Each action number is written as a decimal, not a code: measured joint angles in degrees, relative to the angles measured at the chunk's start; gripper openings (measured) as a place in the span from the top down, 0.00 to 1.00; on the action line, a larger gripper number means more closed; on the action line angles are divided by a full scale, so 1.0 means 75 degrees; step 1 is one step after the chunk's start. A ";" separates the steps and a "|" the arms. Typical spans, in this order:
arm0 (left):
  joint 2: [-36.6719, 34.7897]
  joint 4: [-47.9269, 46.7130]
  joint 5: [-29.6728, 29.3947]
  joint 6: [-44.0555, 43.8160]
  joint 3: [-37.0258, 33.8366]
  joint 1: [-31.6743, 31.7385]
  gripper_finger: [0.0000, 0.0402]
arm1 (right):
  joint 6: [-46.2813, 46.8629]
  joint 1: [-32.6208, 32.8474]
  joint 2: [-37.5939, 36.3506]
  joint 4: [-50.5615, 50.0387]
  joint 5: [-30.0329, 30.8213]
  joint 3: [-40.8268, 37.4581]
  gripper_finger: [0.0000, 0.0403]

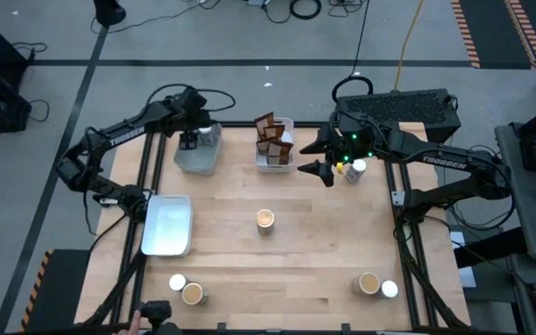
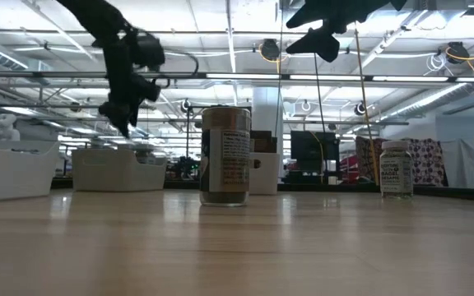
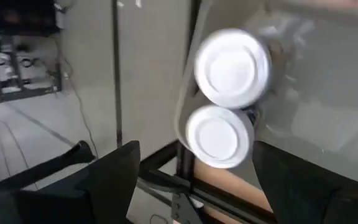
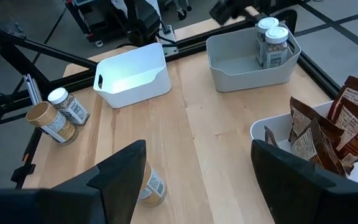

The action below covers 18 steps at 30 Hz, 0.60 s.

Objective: Sort spices by type
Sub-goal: Put the white seasoning bottle into the gray bin

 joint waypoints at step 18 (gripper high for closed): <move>-0.0173 0.2376 0.3431 -0.3040 0.0596 -0.3062 0.22 | 0.0403 0.0009 -0.0197 -0.0954 -0.0209 0.0000 0.32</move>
